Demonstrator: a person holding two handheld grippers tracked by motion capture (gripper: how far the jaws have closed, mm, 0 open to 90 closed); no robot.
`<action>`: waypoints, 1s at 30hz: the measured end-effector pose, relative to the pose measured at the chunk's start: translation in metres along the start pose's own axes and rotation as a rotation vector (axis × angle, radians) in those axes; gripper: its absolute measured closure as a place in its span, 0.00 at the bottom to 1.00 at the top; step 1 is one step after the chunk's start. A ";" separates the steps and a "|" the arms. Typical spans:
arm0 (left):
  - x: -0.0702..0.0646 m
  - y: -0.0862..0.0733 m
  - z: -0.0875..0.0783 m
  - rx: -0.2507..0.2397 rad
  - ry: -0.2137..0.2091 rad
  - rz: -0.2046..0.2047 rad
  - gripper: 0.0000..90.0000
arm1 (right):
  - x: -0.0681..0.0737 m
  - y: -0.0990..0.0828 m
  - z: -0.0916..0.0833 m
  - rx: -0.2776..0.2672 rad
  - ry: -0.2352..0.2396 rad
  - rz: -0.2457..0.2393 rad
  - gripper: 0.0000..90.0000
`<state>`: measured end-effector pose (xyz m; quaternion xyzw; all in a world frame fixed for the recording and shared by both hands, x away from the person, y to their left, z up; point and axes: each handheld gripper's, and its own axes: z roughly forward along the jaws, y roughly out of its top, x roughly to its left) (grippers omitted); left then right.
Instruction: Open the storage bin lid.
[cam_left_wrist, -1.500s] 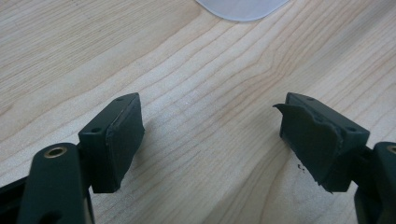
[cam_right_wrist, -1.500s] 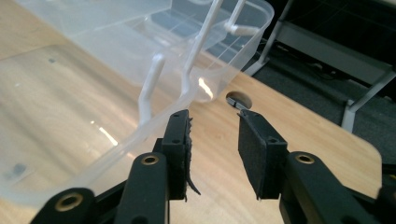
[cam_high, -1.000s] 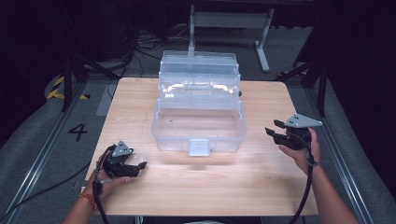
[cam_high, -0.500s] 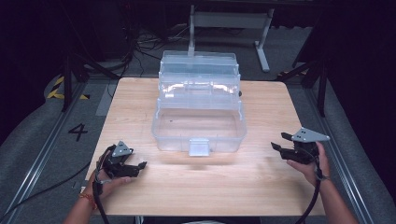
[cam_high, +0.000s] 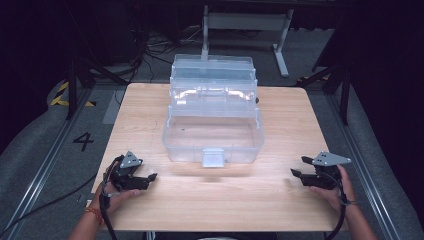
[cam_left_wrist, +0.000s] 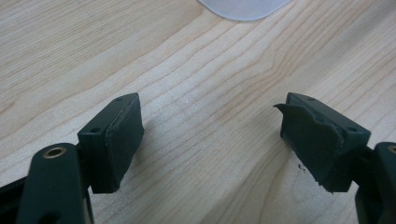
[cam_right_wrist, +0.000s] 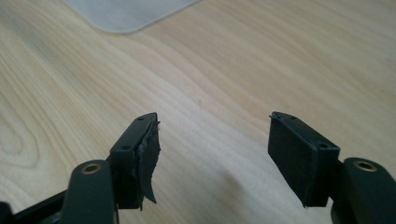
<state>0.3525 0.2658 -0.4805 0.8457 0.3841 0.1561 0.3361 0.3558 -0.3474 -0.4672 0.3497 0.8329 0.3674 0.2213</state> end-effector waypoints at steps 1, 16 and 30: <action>0.000 0.000 0.000 -0.005 0.003 -0.003 0.24 | 0.001 -0.003 0.001 0.006 0.007 0.008 0.35; -0.001 0.000 0.001 -0.007 -0.003 -0.011 0.23 | 0.003 -0.021 0.004 0.038 0.065 0.101 0.25; -0.001 0.000 0.001 -0.008 0.001 -0.013 0.23 | 0.003 -0.021 0.005 0.042 0.057 0.107 0.24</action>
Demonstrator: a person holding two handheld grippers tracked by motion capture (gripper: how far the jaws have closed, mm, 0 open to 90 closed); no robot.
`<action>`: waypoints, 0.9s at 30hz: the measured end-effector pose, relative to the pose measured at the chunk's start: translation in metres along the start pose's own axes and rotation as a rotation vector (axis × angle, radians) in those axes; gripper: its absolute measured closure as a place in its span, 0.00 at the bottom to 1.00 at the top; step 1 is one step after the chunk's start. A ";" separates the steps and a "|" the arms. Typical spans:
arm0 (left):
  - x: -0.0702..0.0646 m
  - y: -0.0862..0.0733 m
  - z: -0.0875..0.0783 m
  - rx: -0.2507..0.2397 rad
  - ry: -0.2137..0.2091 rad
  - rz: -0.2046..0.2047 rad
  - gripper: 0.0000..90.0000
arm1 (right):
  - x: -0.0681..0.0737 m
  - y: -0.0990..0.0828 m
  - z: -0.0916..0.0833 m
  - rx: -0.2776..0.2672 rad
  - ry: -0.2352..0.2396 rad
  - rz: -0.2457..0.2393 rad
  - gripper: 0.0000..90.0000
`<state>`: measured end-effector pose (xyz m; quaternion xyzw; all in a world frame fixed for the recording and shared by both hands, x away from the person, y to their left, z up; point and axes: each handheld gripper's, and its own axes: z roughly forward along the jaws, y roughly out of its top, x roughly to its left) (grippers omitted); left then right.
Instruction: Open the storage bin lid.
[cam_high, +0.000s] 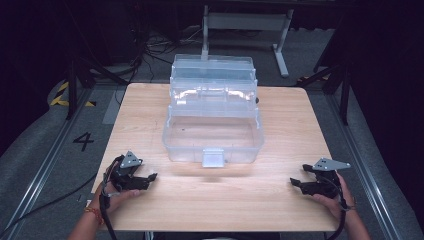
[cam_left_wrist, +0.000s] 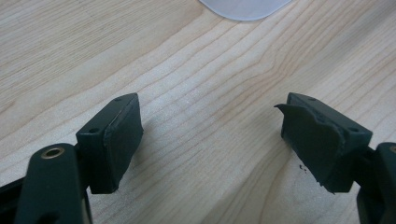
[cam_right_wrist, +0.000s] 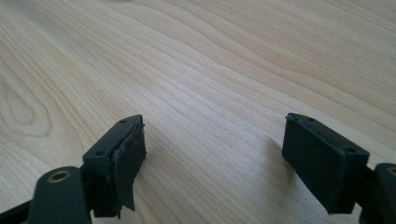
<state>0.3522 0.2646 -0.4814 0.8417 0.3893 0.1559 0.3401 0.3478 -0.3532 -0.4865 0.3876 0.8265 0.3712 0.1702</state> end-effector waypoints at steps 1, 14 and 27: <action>0.000 0.000 0.000 0.000 0.000 0.001 0.23 | 0.000 0.000 0.000 0.000 0.000 0.000 0.24; -0.001 0.000 0.000 0.006 0.000 0.001 0.22 | 0.000 0.000 0.001 0.004 -0.014 0.009 0.20; -0.001 0.002 0.002 0.008 0.006 0.005 0.18 | 0.000 0.000 0.001 0.010 -0.021 0.018 0.18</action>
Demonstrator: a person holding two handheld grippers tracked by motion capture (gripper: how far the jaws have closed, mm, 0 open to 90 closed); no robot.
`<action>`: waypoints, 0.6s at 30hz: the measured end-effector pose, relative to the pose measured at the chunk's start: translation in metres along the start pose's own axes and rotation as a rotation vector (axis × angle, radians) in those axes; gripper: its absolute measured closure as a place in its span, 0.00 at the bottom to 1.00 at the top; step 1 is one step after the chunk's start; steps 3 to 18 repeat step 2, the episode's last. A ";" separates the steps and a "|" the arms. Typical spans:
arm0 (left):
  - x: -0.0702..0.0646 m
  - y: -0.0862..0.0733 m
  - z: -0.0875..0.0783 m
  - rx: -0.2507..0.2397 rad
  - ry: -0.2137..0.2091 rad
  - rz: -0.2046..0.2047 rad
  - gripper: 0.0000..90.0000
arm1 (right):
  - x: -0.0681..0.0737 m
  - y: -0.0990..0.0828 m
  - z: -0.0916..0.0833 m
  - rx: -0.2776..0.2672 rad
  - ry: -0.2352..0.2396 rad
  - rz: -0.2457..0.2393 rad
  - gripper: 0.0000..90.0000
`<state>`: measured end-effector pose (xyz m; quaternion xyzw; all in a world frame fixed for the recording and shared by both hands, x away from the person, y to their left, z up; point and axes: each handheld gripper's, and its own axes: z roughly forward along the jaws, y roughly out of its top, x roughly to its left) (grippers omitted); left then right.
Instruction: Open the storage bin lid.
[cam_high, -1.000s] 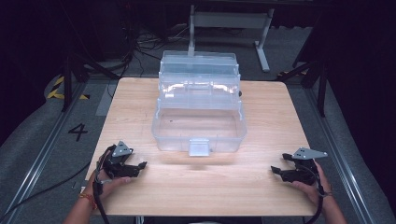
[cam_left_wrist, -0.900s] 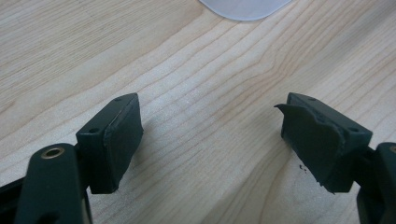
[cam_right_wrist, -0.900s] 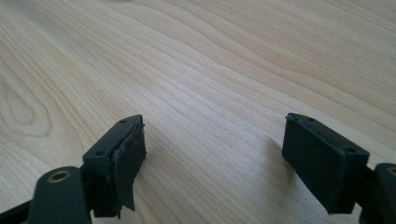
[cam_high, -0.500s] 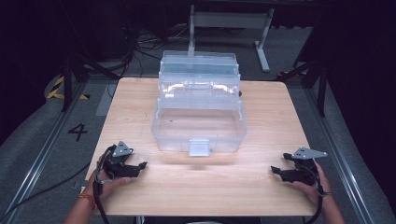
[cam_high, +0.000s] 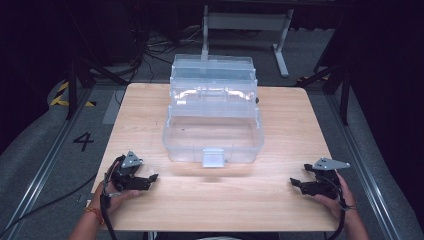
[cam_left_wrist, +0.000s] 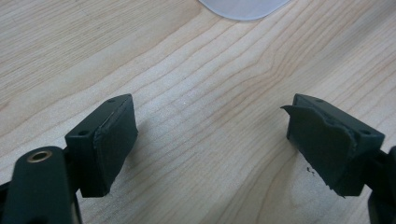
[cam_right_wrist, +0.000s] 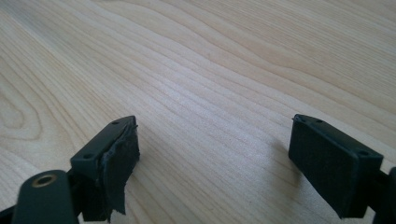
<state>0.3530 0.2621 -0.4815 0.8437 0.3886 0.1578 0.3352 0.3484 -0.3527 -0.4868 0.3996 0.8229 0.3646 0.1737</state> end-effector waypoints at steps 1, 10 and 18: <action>0.000 0.000 0.000 0.007 -0.006 -0.002 0.18 | 0.000 0.000 0.000 0.000 0.000 0.000 0.18; 0.000 0.001 0.000 0.011 -0.004 0.001 0.17 | 0.000 0.000 0.000 0.000 0.000 0.000 0.18; 0.000 0.001 0.000 0.011 -0.004 0.001 0.17 | 0.000 0.000 0.000 0.000 0.000 0.000 0.18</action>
